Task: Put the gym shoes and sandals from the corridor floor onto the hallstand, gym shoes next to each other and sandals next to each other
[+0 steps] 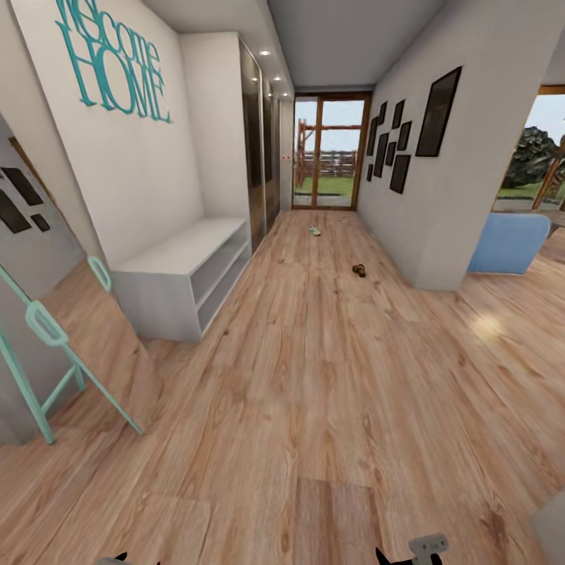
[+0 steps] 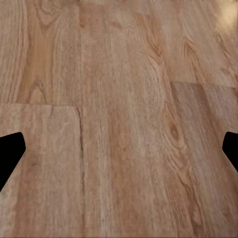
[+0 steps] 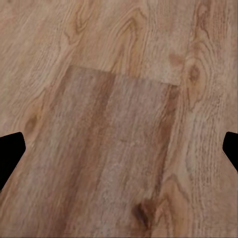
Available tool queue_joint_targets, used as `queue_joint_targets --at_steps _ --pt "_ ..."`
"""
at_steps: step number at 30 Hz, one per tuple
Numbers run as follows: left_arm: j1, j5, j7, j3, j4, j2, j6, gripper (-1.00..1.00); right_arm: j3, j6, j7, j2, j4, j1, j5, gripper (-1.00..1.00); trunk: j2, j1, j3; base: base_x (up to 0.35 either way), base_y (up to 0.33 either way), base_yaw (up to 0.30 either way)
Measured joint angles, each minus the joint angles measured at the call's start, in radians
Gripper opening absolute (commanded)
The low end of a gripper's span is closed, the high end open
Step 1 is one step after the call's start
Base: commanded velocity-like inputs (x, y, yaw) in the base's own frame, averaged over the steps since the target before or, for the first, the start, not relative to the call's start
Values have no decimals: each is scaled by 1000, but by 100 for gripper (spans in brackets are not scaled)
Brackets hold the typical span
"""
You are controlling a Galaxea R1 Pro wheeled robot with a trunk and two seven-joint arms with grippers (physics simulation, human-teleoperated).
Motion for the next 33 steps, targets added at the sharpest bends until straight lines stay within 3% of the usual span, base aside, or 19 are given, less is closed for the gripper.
queue_joint_targets --at_steps 33 --pt "0 0 0 -1 0 0 0 100 0 0 0 0 0 0 1 100 0 0 0 336 0 0"
